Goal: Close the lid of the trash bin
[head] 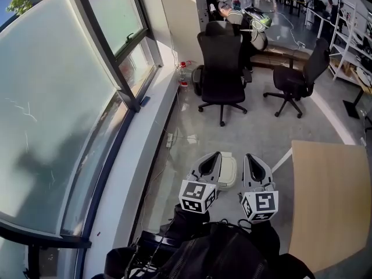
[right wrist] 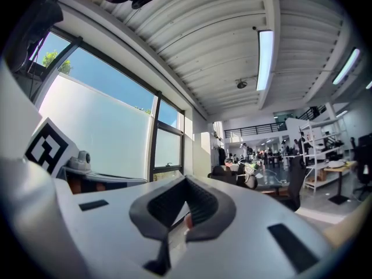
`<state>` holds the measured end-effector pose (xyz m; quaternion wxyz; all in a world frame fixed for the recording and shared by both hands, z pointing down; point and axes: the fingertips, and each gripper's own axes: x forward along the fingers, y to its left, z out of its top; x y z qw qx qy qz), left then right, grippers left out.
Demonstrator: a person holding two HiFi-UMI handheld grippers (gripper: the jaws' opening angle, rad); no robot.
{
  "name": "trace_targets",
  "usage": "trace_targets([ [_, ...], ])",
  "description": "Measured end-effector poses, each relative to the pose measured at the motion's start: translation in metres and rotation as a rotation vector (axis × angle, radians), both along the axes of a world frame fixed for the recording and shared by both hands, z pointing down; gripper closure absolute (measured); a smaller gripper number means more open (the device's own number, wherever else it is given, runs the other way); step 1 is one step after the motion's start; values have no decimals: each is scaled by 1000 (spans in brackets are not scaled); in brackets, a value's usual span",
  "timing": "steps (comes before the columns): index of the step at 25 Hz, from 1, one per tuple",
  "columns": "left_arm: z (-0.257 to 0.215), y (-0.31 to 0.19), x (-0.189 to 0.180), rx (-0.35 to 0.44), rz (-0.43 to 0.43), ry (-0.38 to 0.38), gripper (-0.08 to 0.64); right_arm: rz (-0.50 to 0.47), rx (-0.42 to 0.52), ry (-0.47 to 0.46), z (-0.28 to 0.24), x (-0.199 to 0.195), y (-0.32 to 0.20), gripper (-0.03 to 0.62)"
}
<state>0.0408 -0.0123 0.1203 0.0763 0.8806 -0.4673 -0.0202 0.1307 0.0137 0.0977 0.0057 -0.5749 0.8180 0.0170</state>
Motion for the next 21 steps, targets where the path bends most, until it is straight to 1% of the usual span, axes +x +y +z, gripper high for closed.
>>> trace_targets([
  [12, 5, -10, 3, -11, -3, -5, 558, -13, 8, -4, 1, 0, -7, 588],
  [16, 9, -13, 0, -17, -6, -8, 558, -24, 37, -24, -4, -2, -7, 588],
  [21, 11, -19, -1, -17, -26, -9, 558, -31, 61, -24, -7, 0, -9, 588],
])
